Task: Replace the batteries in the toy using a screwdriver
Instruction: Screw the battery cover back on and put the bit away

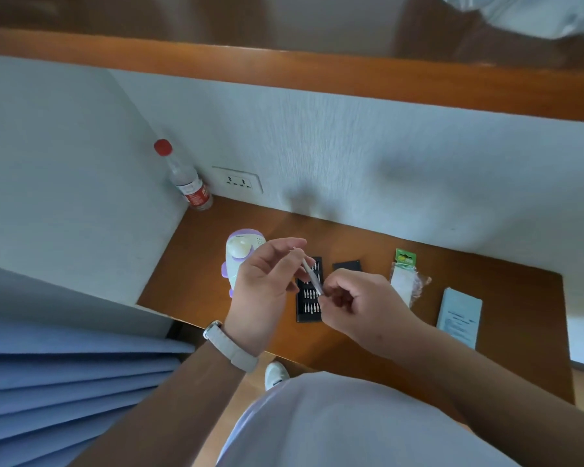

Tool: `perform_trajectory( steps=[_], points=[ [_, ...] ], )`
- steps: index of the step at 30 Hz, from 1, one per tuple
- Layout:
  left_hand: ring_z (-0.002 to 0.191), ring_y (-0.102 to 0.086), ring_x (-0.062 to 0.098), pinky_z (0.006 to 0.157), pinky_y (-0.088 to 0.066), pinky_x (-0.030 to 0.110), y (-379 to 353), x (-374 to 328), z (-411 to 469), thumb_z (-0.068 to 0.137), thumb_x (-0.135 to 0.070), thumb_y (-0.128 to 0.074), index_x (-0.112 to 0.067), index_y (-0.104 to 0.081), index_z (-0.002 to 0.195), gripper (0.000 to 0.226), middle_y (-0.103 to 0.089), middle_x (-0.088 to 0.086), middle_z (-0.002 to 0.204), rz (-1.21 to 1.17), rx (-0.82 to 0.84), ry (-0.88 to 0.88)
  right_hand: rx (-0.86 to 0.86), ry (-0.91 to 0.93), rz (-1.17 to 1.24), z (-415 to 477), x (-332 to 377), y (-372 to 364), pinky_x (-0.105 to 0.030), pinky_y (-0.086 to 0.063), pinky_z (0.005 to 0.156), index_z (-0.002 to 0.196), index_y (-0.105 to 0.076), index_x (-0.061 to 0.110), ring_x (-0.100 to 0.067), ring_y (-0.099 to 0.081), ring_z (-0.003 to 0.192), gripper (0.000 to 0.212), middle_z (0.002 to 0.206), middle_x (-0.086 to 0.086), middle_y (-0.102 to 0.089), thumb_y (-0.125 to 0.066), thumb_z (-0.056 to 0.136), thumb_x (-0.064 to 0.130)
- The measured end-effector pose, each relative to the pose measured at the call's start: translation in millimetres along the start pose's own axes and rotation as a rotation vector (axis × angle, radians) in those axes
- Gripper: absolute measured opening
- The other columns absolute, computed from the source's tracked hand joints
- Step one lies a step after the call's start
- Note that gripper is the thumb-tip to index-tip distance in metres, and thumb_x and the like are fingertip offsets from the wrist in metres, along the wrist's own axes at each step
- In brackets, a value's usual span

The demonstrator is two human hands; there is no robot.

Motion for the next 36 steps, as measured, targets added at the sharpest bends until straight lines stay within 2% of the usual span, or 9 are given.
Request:
perform_trajectory(
  steps=[6,10,18,21,26,32,36],
  points=[
    [0.073,-0.068,0.02,0.064,-0.051,0.028,-17,-6,-4,0.1,-0.006,-0.054,-0.012,-0.068,0.097,0.016,-0.076,0.007,0.083,-0.074,0.022,-0.021,-0.034,0.006,-0.011,-10,-6,17,-0.028,-0.05,0.061,0.087,-0.064,0.018,-0.016,-0.061,0.072,0.01,0.078,0.007,-0.067,-0.065,0.089,0.028],
    [0.072,-0.069,0.018,0.066,-0.053,0.029,-31,-9,-8,0.1,-0.007,-0.054,-0.011,-0.067,0.091,0.017,-0.076,0.006,0.082,-0.064,0.026,-0.039,-0.057,0.016,0.004,-18,-8,30,-0.024,-0.048,0.058,0.084,-0.064,0.015,-0.013,-0.057,0.069,0.009,0.069,0.011,-0.06,-0.066,0.088,0.023],
    [0.071,-0.071,0.017,0.063,-0.052,0.024,-56,-14,-16,0.101,-0.008,-0.053,-0.018,-0.069,0.084,0.026,-0.077,0.004,0.082,0.001,0.015,-0.072,-0.09,-0.014,0.027,-34,-21,51,-0.023,-0.05,0.06,0.084,-0.065,0.018,-0.008,-0.059,0.071,0.007,0.066,0.02,-0.057,-0.066,0.088,0.023],
    [0.072,-0.07,0.017,0.061,-0.052,0.022,-61,-15,-19,0.101,-0.009,-0.053,-0.021,-0.071,0.083,0.029,-0.077,0.004,0.083,-0.006,0.006,-0.074,-0.079,-0.081,0.103,-37,-28,51,-0.016,-0.049,0.058,0.085,-0.065,0.02,-0.003,-0.059,0.072,0.007,0.066,0.02,-0.057,-0.064,0.09,0.025],
    [0.071,-0.069,0.013,0.061,-0.052,0.022,-63,-16,-20,0.101,-0.012,-0.054,-0.031,-0.076,0.073,0.041,-0.076,0.001,0.081,-0.061,0.001,-0.069,-0.053,-0.16,0.251,-38,-29,45,-0.02,-0.047,0.055,0.083,-0.065,0.025,-0.014,-0.06,0.072,0.01,0.063,0.015,-0.059,-0.06,0.092,0.026],
    [0.072,-0.068,0.016,0.064,-0.052,0.026,-53,-15,-10,0.099,-0.013,-0.055,-0.024,-0.075,0.077,0.032,-0.075,0.005,0.082,-0.086,0.025,-0.056,-0.062,-0.17,0.258,-31,-19,42,-0.013,-0.046,0.056,0.08,-0.06,0.034,0.0,-0.058,0.064,0.014,0.065,0.026,-0.06,-0.062,0.091,0.025],
    [0.072,-0.069,0.016,0.066,-0.052,0.027,-43,-14,-2,0.099,-0.01,-0.055,-0.013,-0.071,0.085,0.022,-0.075,0.005,0.082,-0.062,0.05,-0.041,-0.086,-0.19,0.243,-22,-12,36,-0.011,-0.044,0.054,0.082,-0.061,0.034,0.002,-0.056,0.061,0.014,0.062,0.024,-0.059,-0.061,0.091,0.023]
  ],
)
Point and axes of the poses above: each hand's wrist, its own z-axis towards the middle knuckle, its own y-axis out of the back of the hand, x = y × z, the point moved 9 cm from there along z, towards the middle knuckle
